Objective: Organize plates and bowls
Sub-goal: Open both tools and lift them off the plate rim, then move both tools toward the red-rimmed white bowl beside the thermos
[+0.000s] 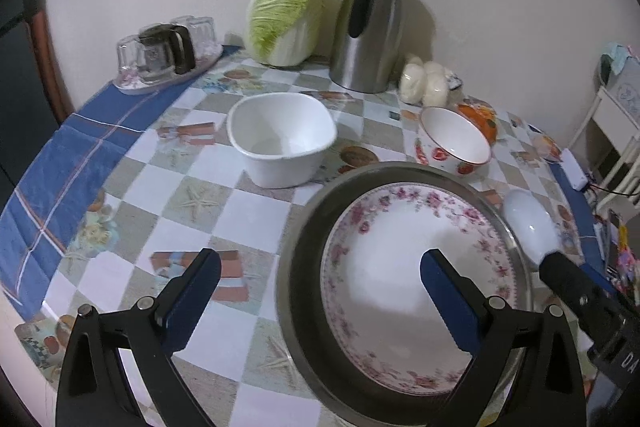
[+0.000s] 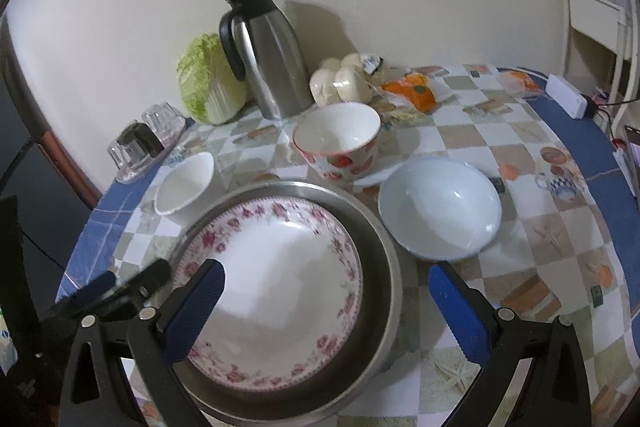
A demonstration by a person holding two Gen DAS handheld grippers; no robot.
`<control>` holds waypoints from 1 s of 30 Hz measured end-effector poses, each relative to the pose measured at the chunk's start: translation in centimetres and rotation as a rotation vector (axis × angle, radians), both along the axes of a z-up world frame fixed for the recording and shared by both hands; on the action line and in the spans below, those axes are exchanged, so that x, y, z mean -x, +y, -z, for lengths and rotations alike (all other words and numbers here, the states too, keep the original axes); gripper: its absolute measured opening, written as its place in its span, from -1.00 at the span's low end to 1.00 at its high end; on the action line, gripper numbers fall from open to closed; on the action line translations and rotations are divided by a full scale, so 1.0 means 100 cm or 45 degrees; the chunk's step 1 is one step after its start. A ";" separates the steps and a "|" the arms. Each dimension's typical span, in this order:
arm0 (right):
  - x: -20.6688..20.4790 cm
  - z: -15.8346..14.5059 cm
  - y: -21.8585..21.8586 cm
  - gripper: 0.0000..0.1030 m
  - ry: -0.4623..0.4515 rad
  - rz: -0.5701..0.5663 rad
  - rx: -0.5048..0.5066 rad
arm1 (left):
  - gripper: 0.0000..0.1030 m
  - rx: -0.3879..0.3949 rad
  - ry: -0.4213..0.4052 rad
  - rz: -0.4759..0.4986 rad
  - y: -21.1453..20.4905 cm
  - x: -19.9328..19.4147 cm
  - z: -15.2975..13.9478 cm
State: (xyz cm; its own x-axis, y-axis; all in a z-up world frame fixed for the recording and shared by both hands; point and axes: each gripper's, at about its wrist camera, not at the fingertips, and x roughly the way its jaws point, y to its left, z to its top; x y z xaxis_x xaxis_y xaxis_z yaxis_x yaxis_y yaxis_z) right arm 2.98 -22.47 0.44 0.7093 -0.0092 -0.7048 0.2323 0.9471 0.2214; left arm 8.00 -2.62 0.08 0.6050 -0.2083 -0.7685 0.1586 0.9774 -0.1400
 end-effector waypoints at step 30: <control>-0.053 -0.042 -0.076 1.00 0.089 0.074 0.003 | 0.94 -0.007 0.152 0.171 -0.044 -0.100 -0.029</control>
